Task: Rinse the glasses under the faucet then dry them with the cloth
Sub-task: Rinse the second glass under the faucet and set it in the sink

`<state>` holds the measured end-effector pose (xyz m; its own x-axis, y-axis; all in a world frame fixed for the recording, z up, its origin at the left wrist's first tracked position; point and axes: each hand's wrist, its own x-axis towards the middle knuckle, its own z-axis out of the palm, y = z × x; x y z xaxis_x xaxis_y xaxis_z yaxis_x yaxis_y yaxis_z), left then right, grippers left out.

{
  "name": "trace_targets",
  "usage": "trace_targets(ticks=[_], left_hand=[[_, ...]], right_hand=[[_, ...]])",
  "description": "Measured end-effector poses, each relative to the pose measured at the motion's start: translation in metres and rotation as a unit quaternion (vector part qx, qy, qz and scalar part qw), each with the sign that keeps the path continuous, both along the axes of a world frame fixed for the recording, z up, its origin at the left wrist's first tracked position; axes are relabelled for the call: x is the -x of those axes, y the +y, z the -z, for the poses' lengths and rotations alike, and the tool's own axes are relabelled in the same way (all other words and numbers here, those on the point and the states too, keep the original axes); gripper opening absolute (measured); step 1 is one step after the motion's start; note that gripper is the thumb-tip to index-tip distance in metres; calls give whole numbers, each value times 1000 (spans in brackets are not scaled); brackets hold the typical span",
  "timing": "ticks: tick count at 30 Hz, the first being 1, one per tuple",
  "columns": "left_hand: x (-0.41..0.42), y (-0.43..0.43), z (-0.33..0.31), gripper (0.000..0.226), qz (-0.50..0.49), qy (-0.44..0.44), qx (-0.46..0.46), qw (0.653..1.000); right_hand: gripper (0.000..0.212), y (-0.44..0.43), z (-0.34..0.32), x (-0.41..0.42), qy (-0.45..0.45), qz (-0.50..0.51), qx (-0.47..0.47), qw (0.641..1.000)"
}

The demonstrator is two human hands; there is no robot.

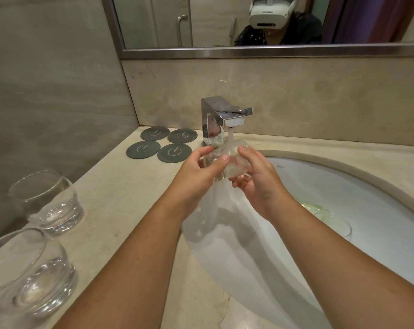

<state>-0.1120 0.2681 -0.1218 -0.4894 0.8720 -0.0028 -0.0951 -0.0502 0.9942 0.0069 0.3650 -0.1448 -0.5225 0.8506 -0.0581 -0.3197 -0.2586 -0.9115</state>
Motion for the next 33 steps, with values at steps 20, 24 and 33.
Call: trace_targets(ticks=[20, 24, 33], left_hand=[[-2, -2, -5, 37, -10, -39, -27, 999], [-2, -1, -5, 37, -7, -67, 7, 998], [1, -3, -4, 31, -36, 6, -30, 999]], right_hand=[[40, -5, -8, -5, 10, 8, 11, 1000], [31, -6, -9, -4, 17, 2, 7, 1000], [28, -9, -11, -5, -2, -23, 30, 999]])
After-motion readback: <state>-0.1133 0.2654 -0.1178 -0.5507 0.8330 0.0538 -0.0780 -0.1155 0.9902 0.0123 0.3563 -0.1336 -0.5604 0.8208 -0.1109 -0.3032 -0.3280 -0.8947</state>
